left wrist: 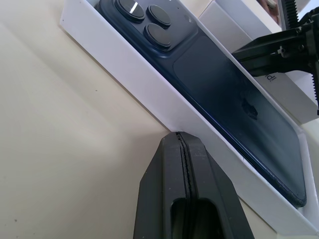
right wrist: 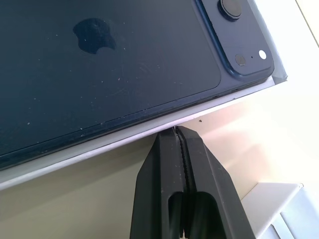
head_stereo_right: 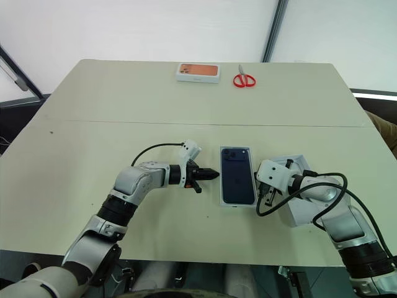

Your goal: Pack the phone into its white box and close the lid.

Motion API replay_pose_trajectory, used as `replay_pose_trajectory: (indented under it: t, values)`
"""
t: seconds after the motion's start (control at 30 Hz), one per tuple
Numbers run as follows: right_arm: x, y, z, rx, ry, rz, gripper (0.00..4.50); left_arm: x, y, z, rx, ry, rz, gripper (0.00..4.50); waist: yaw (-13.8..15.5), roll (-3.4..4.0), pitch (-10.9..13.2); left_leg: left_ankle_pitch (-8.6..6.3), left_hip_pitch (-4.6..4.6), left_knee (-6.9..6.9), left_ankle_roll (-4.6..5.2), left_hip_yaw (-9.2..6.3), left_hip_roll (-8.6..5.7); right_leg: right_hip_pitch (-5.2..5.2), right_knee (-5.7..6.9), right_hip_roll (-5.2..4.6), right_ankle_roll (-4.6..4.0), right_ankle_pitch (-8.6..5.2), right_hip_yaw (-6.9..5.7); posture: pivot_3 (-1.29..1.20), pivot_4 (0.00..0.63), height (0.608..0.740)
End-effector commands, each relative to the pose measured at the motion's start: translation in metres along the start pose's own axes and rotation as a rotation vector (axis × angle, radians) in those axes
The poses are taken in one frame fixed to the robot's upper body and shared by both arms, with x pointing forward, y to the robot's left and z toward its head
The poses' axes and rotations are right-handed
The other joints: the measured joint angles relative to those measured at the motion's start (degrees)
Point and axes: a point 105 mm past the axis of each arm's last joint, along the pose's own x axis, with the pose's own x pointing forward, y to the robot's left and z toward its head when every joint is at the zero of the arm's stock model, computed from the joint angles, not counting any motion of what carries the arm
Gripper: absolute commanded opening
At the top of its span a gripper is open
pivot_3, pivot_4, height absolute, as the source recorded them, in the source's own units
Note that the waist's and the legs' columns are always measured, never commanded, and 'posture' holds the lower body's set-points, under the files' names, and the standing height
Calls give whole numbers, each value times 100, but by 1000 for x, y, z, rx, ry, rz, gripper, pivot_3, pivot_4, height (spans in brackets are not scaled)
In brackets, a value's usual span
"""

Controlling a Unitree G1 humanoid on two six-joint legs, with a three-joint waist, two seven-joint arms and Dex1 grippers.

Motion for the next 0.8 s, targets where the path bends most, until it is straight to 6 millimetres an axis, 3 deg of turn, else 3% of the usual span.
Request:
replay_pose_trajectory:
  t: [0.03, 0.57, 0.8]
  values:
    - [2, 3, 9, -26, -27, 24, 23, 6, -8, 0, 19, 7, -23, 0, 0, 0, 0, 0, 0, 0, 0, 0, 0, 0, 0, 0, 0, 0, 0, 0, 150, 740]
    - [-1, -2, 9, -53, -17, 15, 23, 2, -3, 2, 19, -3, -4, 0, -2, 0, 0, 0, 0, 0, 0, 0, 0, 0, 0, 0, 1, 0, 0, 0, 150, 740]
    - [-11, -13, 10, -76, -1, -4, 23, -16, 2, 2, 25, -10, 18, 0, -17, 1, 1, 0, 0, -6, 0, 1, 1, -4, -1, 0, 1, 0, 1, 0, 150, 740]
